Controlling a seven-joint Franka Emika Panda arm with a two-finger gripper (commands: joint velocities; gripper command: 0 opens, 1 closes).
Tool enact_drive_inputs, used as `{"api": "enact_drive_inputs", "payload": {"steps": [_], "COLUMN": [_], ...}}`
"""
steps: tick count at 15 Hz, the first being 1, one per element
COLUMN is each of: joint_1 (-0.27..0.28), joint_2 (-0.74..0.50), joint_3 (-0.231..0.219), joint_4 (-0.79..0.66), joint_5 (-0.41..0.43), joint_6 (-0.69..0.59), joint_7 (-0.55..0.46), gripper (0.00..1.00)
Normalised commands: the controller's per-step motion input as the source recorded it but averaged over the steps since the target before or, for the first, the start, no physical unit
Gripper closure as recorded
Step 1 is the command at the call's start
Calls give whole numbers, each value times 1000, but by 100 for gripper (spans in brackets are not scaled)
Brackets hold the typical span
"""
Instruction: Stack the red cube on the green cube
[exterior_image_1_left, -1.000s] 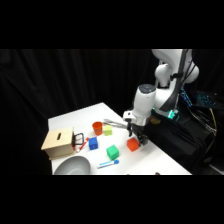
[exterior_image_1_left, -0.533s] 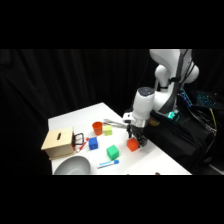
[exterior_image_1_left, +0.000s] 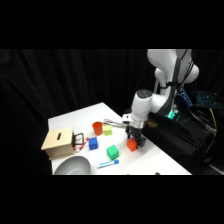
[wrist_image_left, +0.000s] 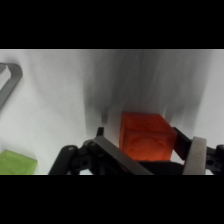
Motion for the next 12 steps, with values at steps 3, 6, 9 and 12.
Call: {"api": "enact_drive_inputs", "payload": {"steps": [3, 6, 9, 12], "joint_1": [157, 139, 109, 49], "joint_2": [52, 25, -20, -133], "joint_3": [-151, -128, -100, -44], "joint_4": [49, 52, 52, 56], "joint_5": [-88, -73, -57, -29], "joint_6": [140, 90, 19, -153], "joint_7": [89, 73, 53, 4], "gripper": [32, 60, 71, 75]}}
